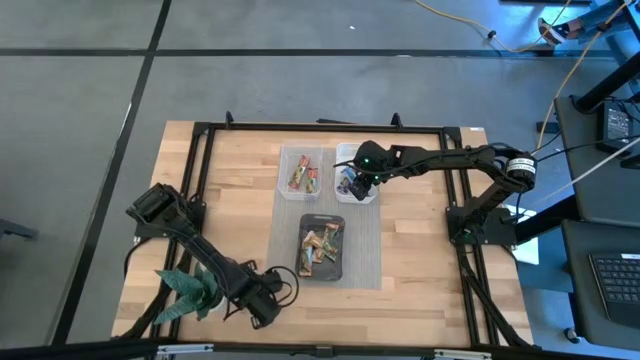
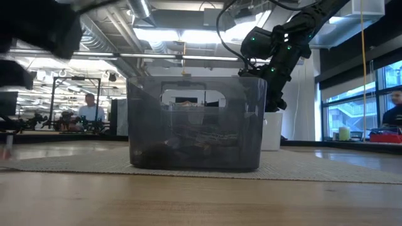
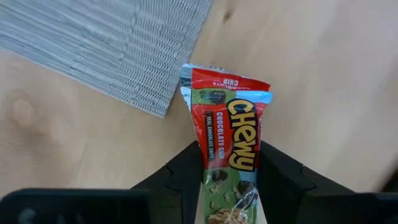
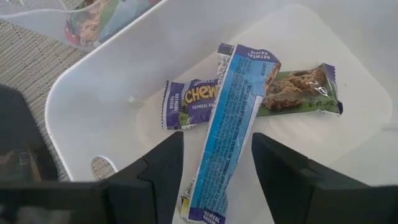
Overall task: Pick and place Granola Bars by type
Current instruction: Put the red granola bar into the transparent bin, then return to Home Position
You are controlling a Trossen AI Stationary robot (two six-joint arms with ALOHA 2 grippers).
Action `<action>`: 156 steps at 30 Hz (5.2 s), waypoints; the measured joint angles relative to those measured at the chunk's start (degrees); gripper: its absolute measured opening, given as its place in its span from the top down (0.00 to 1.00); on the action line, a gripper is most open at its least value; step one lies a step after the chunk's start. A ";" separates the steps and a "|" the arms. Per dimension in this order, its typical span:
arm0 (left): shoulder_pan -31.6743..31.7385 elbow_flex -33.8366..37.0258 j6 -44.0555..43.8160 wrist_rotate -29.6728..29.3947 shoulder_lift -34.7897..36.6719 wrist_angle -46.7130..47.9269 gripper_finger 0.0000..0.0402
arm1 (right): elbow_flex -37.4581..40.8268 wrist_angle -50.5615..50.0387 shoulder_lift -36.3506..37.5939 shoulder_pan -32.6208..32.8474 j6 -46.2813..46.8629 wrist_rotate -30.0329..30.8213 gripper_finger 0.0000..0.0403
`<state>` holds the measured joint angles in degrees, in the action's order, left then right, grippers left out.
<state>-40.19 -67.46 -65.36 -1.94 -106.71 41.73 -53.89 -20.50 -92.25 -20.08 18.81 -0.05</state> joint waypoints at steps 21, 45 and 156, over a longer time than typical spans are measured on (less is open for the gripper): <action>20.67 -0.29 14.84 -21.08 20.34 1.79 0.70 | 0.00 0.05 0.87 0.00 -3.08 0.00 0.52; 54.67 -0.38 20.58 -19.11 13.81 -10.02 0.70 | -0.02 -2.13 7.50 0.50 -0.85 -0.02 0.52; 40.72 63.76 47.36 -8.48 106.69 -46.70 0.65 | 44.96 32.30 82.51 17.88 -7.40 -11.33 0.52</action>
<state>0.54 -3.69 -18.00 -10.41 -0.01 -4.96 -8.93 11.80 -9.74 -2.20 11.41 -11.39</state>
